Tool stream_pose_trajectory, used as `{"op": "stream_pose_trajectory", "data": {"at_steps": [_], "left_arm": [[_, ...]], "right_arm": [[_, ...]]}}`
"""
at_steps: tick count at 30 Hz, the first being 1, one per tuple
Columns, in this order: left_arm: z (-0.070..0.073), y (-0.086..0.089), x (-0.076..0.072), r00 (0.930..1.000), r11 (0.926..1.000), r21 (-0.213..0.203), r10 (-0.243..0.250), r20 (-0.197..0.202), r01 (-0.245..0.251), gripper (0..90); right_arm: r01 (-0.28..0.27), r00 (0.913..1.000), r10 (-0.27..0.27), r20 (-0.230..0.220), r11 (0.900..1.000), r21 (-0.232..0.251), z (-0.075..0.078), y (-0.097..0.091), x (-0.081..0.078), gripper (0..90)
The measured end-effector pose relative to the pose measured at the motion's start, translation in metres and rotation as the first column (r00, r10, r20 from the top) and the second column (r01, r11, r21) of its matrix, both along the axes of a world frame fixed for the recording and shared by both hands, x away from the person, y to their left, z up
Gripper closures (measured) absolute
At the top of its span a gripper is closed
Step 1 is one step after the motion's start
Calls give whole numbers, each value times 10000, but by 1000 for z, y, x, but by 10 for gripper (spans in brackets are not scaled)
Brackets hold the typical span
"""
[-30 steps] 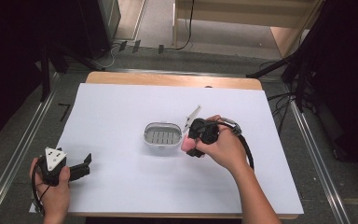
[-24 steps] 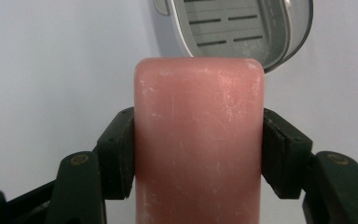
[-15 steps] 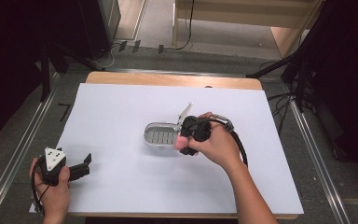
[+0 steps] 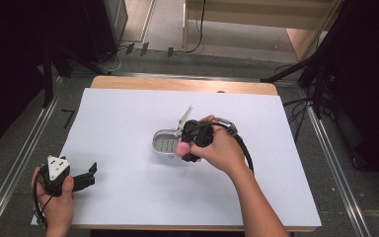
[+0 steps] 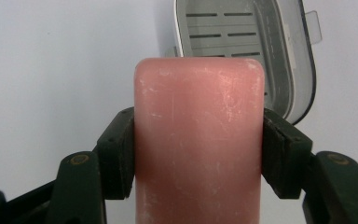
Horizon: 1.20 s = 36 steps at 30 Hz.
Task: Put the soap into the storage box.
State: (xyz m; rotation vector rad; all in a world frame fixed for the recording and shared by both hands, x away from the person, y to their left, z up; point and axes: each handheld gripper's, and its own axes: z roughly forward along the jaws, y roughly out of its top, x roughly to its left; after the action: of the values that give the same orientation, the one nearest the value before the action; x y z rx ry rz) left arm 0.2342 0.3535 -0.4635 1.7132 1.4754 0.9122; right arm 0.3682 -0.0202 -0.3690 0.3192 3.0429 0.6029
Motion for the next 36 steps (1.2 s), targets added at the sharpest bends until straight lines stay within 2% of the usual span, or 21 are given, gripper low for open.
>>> {"op": "stream_pose_trajectory", "data": {"at_steps": [1, 2, 29, 36], "left_arm": [[0, 0, 0, 10000, 10000, -6, -1, 3, 1, 0], [0, 0, 0, 10000, 10000, 1, 2, -8, -2, 0], [0, 1, 1, 10000, 10000, -46, -25, -57, 25, 0], [0, 1, 1, 10000, 10000, -34, -28, -51, 28, 0]], "right_arm": [[-141, 9998, 140, 138, 9999, 21, 0, 1, 2, 388], [-82, 10000, 82, 30, 10000, 31, 0, 3, 1, 389], [-363, 9992, 363, 145, 9993, -55, -1, 32, 20, 388], [-674, 9976, 675, 129, 9977, -90, -6, 41, 26, 388]]}}
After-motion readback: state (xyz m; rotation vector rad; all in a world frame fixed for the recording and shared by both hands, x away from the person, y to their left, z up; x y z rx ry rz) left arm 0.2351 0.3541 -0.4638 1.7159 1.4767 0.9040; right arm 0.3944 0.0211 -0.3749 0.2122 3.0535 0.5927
